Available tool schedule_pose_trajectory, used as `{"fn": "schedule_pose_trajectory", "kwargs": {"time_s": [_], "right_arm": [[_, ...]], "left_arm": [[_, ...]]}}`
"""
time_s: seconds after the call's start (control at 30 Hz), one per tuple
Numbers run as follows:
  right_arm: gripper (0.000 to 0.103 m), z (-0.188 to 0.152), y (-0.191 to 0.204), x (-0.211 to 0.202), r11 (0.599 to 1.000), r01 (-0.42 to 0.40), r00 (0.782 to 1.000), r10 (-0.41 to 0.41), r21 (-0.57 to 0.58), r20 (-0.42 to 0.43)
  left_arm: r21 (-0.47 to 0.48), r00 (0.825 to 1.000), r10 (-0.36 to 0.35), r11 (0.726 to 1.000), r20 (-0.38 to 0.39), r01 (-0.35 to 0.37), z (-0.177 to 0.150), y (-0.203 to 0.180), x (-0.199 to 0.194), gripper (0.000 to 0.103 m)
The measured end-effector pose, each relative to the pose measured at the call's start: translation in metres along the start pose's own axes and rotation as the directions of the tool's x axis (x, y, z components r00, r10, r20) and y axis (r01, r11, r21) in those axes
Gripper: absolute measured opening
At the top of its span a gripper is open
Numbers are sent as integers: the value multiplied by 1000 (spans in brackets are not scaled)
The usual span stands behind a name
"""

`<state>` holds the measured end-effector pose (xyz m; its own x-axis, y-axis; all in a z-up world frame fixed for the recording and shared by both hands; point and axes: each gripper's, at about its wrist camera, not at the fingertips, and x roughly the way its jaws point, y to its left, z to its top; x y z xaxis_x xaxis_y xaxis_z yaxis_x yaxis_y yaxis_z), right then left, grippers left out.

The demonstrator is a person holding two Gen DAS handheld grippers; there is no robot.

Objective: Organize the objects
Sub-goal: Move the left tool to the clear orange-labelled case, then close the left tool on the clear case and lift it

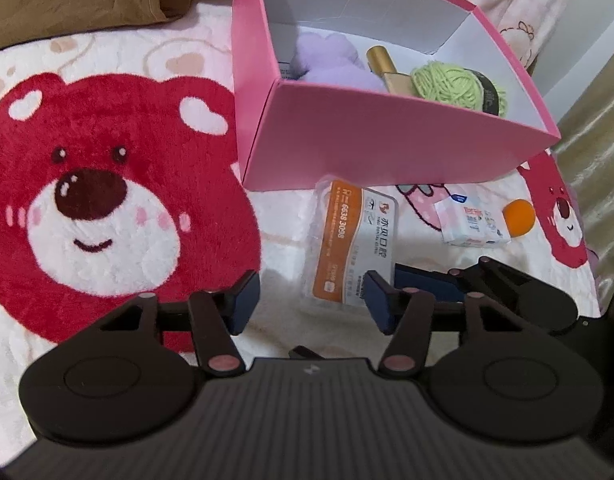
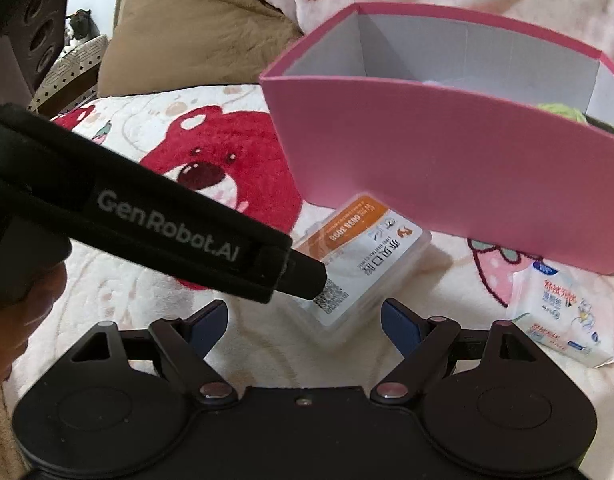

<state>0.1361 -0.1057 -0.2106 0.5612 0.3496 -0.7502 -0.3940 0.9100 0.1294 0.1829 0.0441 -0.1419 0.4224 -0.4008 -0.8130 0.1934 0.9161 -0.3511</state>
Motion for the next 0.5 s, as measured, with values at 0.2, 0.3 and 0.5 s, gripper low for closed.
{"fn": "schedule_pose_trajectory", "kwargs": {"time_s": [0.2, 0.3, 0.5], "right_arm": [[87, -6, -5, 2, 1000, -2, 1000, 2, 21, -3], [88, -7, -4, -3, 1000, 5, 1000, -5, 27, 1], [88, -12, 1, -22, 999, 44, 998, -45, -21, -51]], "left_arm": [[-43, 997, -74, 996, 7, 74, -5, -1, 9, 51], [-70, 991, -136, 988, -6, 135, -9, -2, 8, 49], [-93, 979, -197, 977, -53, 191, -21, -8, 2, 46]]}}
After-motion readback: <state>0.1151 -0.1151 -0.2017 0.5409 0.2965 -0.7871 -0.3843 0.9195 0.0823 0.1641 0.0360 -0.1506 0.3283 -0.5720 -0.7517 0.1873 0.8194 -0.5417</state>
